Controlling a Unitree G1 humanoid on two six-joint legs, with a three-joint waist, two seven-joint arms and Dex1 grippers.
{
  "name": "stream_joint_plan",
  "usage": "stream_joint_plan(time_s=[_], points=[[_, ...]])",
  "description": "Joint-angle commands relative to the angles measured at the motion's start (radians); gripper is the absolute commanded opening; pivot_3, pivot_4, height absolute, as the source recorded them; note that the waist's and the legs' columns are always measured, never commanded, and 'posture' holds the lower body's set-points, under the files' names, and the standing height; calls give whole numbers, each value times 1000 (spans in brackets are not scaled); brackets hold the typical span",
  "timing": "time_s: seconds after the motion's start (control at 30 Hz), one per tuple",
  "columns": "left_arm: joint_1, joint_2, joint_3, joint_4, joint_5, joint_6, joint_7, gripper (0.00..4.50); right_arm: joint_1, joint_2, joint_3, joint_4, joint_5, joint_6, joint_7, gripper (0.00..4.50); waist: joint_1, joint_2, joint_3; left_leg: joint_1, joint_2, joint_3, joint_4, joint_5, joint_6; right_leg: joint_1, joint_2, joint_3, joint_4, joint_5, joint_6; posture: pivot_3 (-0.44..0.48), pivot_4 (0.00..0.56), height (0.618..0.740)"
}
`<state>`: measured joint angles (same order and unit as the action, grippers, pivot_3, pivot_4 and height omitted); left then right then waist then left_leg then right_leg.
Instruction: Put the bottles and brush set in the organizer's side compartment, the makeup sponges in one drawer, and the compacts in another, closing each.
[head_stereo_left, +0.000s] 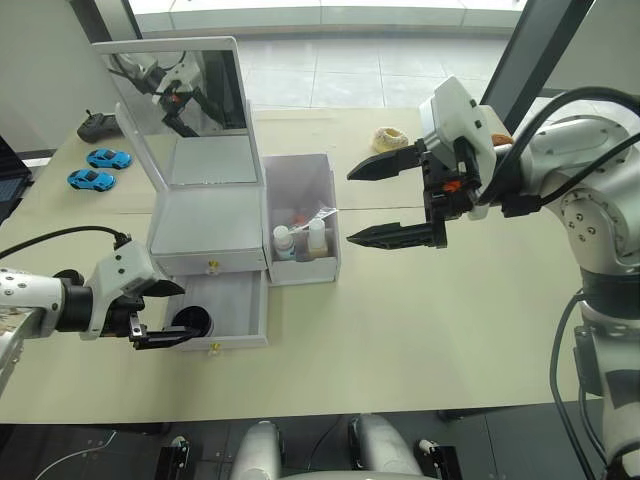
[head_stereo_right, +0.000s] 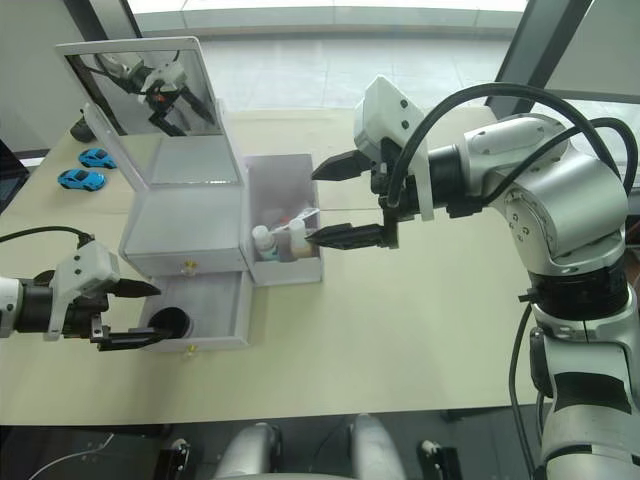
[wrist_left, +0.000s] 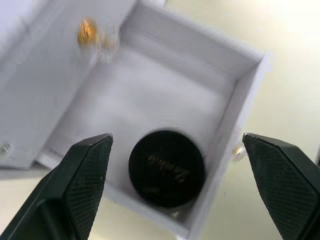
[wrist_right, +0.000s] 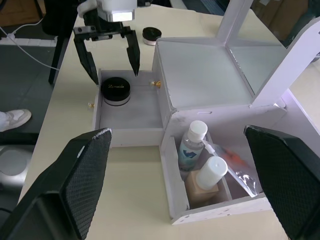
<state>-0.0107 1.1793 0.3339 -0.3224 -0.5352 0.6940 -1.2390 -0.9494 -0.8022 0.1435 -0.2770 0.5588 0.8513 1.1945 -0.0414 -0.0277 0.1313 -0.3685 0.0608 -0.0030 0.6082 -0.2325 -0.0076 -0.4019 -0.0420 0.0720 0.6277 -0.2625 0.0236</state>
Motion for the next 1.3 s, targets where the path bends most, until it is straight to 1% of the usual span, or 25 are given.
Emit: stream_joint_plan(time_s=[0.03,0.1,0.13,0.2,0.23,0.27,0.3,0.33,0.37,0.4,0.47,0.53,0.57,0.6,0.63,0.73,0.8,0.87,0.93,1.0,1.1,1.17,1.23,1.3], points=[[34,40,154,51,-11,-11,-65,4478,109,-89,-26,-22,-70,-116,23,4500,1,-1,0,0,0,0,0,0,0,0,0,0,0,0,0,0,150,740],[40,54,227,175,10,-60,-103,4478,216,-129,-66,4,-94,-196,36,4500,1,-1,0,0,0,1,0,0,0,0,0,0,-1,0,0,0,150,740],[34,52,268,276,24,-111,-112,4478,275,-121,-124,48,-70,-206,25,4500,1,-1,0,1,0,1,0,0,0,0,0,0,0,-1,0,0,150,740],[20,59,316,431,14,-103,-128,4478,352,-106,-203,134,-13,-172,14,4500,-2,-1,0,1,1,1,0,0,0,0,1,-1,0,-2,2,0,150,740],[17,70,325,482,-2,-60,-142,4478,381,-103,-221,155,-3,-173,19,4500,-3,-1,0,1,1,1,0,0,0,0,1,0,0,-2,2,0,150,740],[28,66,348,579,13,-64,-132,4478,473,-109,-259,185,-11,-217,36,4500,-2,0,0,1,1,1,0,0,0,0,1,0,0,-2,1,0,150,740],[67,59,364,643,53,-115,-127,4478,556,-117,-289,213,-34,-273,46,4500,-1,0,-1,1,1,1,0,0,0,0,1,0,0,-2,1,0,150,740],[94,54,372,686,82,-158,-124,4478,614,-123,-309,232,-50,-312,53,4500,0,-1,-1,2,1,1,-1,0,0,1,1,0,1,-2,0,0,150,740],[130,39,395,699,84,-174,-138,4478,666,-121,-340,249,-57,-349,52,4500,0,0,-1,3,1,1,-1,-1,2,2,1,0,1,-3,-1,0,150,740],[145,17,420,717,74,-172,-125,4478,705,-127,-360,277,-79,-376,32,4500,0,0,-1,4,1,1,-1,-2,3,3,1,0,1,-3,-1,0,150,740],[192,-19,439,770,95,-231,-95,4478,743,-138,-384,344,-125,-403,-26,4500,0,0,-1,4,1,2,0,-2,3,3,0,0,1,-3,-1,0,150,740],[222,-54,457,805,121,-291,-40,4478,705,-136,-394,444,-167,-430,-97,4500,-4,-1,-1,5,1,3,0,-2,3,3,0,0,2,-3,-1,0,150,740],[224,-64,466,820,120,-303,-24,4478,690,-134,-394,476,-182,-454,-112,4500,-4,-2,0,8,2,3,0,-2,3,5,0,0,2,-4,0,0,150,740],[227,-70,473,838,120,-311,-11,4478,680,-134,-394,500,-195,-474,-122,4500,-4,-2,0,10,2,3,0,-2,3,6,0,0,2,-8,-4,0,150,740],[241,-73,480,848,120,-314,-10,4478,681,-140,-390,510,-207,-490,-122,4500,-3,-2,0,11,2,3,0,-2,3,6,1,0,2,-9,-4,0,150,740],[255,-75,508,848,101,-282,12,4478,682,-147,-388,506,-204,-495,-109,4500,0,-3,-1,14,4,4,-2,-2,3,9,2,-1,2,-10,-5,0,150,740],[266,-75,516,823,94,-279,9,4478,670,-146,-382,482,-194,-491,-102,4500,2,-3,0,14,4,4,-2,-2,3,11,2,-1,2,-8,-1,0,150,740],[264,-80,523,794,85,-275,20,4478,641,-141,-368,460,-182,-447,-106,4500,1,-3,0,14,4,4,-2,-2,2,11,1,-1,2,-7,-2,0,150,740],[236,-111,529,777,105,-340,106,4478,581,-117,-335,422,-186,-438,-125,4500,0,-2,0,15,4,4,-2,-2,2,12,1,-1,2,-7,-2,0,150,740],[221,-185,558,709,81,-314,209,4478,493,-93,-305,343,-117,-315,-111,4500,-7,1,0,16,4,4,-2,-2,2,12,1,-1,2,-7,-1,0,150,740],[256,-321,598,529,41,-252,329,4478,350,-81,-251,212,18,-115,-51,4500,-14,4,2,15,5,5,-2,-2,2,12,2,1,3,-5,-3,0,150,740],[291,-419,621,391,12,-228,408,4478,266,-74,-207,142,61,-76,-9,4500,-13,3,1,15,6,4,-3,-2,3,12,3,0,3,-4,-5,0,150,740],[321,-484,634,306,4,-196,485,4478,190,-73,-165,121,70,-57,20,4500,-8,-1,1,15,6,3,-3,-3,4,13,3,-1,3,-4,-5,0,150,740],[330,-554,643,236,-2,-172,586,4478,117,-49,-141,125,60,-101,38,4500,-3,-3,1,15,6,2,-2,-3,4,12,2,-2,2,-4,-5,0,150,740]])
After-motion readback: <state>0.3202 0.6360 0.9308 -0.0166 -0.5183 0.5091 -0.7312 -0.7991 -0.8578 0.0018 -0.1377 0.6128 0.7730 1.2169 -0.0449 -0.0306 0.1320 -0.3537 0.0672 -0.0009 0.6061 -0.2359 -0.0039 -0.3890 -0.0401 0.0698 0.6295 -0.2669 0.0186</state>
